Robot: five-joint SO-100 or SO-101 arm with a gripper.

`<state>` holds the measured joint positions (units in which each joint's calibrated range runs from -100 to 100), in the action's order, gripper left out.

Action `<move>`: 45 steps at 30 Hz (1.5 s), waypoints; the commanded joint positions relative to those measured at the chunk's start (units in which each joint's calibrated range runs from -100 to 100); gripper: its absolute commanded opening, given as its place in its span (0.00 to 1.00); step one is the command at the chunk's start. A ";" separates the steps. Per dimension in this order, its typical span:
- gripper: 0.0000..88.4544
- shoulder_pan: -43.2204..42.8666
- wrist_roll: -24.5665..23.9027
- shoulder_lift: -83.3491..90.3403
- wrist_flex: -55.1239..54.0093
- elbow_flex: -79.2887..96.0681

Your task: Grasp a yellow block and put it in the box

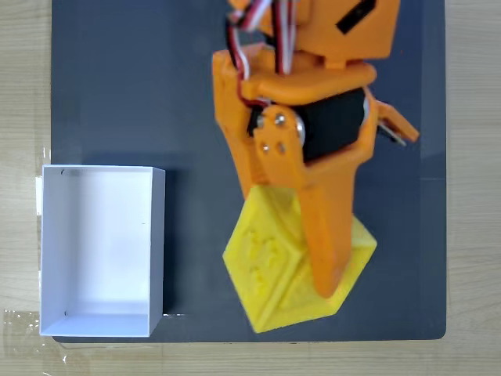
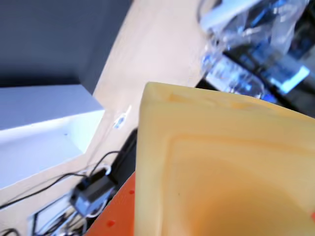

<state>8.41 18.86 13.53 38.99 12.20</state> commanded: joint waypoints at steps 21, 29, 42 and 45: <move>0.24 21.55 -8.52 -21.58 -6.35 -15.95; 0.24 24.25 -8.52 -29.63 -6.35 -20.74; 0.25 25.43 -8.05 -35.48 -5.92 -21.74; 0.25 25.26 -8.00 -35.73 -5.57 -21.56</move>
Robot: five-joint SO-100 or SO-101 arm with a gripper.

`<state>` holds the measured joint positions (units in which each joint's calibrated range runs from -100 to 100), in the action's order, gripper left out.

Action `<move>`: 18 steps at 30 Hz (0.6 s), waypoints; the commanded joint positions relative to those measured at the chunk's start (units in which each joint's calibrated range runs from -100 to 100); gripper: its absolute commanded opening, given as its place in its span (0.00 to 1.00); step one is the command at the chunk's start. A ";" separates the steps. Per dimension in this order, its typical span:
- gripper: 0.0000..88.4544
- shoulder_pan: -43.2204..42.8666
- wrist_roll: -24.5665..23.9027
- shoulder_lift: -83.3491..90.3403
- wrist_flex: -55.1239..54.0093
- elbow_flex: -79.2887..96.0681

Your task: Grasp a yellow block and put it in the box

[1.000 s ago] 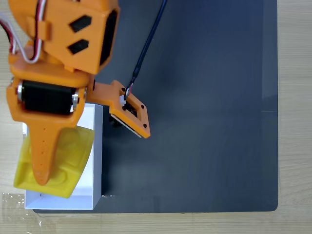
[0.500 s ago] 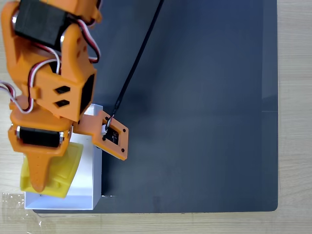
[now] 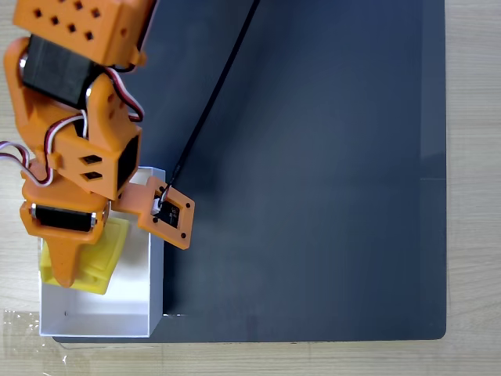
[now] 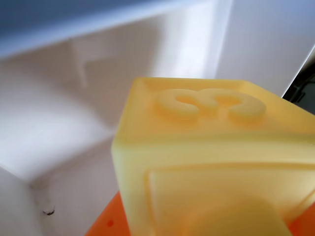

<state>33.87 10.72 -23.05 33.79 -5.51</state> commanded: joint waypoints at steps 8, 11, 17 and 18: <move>0.37 -0.20 1.19 0.85 1.46 -3.04; 0.39 -0.46 2.18 0.85 2.68 -3.04; 0.39 -1.04 2.34 1.61 2.94 -3.04; 0.39 -1.38 2.34 1.61 2.94 -3.04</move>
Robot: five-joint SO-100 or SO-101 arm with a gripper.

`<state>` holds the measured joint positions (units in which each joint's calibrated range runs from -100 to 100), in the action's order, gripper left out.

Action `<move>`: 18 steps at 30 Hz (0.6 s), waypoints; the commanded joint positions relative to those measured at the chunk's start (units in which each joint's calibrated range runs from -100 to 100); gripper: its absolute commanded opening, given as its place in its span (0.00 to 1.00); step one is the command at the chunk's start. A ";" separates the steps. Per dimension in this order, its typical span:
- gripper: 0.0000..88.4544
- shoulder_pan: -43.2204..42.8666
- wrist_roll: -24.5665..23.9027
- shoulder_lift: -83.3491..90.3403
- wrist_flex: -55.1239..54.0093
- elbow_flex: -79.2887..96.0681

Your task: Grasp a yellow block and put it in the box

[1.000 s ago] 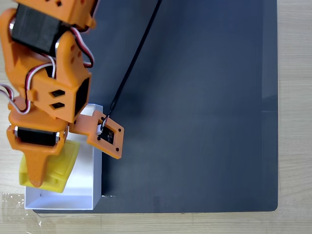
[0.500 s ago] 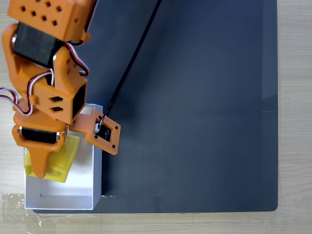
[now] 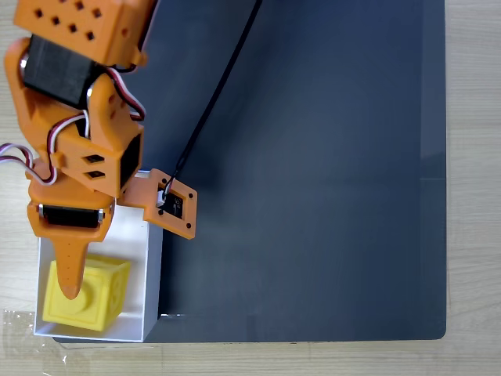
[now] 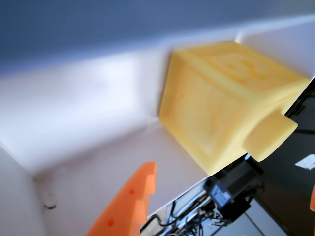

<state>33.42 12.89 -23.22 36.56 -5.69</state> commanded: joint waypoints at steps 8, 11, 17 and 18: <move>0.38 -2.62 -0.25 6.10 0.17 -2.86; 0.32 -3.88 -0.40 9.91 1.92 -2.86; 0.01 -7.58 -6.12 22.29 12.65 -2.68; 0.01 -8.34 -7.70 25.08 15.09 -2.13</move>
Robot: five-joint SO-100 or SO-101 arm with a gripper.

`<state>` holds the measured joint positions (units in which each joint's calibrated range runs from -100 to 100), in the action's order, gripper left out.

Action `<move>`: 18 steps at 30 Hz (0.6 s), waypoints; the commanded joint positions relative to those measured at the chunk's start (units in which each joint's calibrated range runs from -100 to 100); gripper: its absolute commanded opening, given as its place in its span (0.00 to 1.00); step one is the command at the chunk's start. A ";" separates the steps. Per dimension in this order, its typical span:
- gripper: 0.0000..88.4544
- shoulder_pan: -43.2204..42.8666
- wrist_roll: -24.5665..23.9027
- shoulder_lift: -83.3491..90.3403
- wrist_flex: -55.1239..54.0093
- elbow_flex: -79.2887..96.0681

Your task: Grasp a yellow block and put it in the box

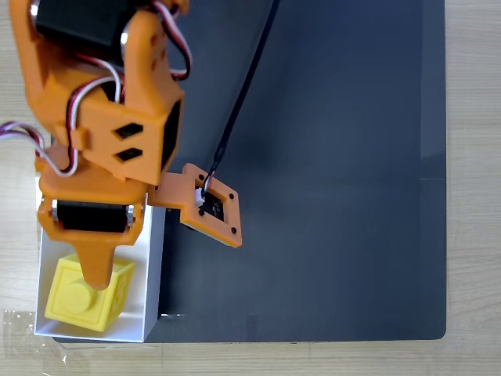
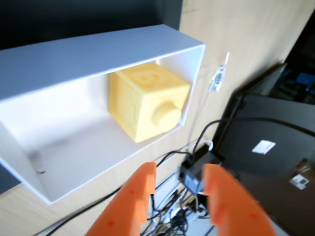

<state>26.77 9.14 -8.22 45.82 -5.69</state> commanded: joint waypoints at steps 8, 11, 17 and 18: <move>0.01 -10.35 -9.66 37.54 22.15 14.69; 0.01 -13.13 -9.66 49.49 22.33 27.99; 0.01 -17.00 -9.56 72.79 19.18 59.11; 0.01 -17.42 -9.35 76.78 18.92 64.90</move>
<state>10.66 -0.37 55.92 66.08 42.91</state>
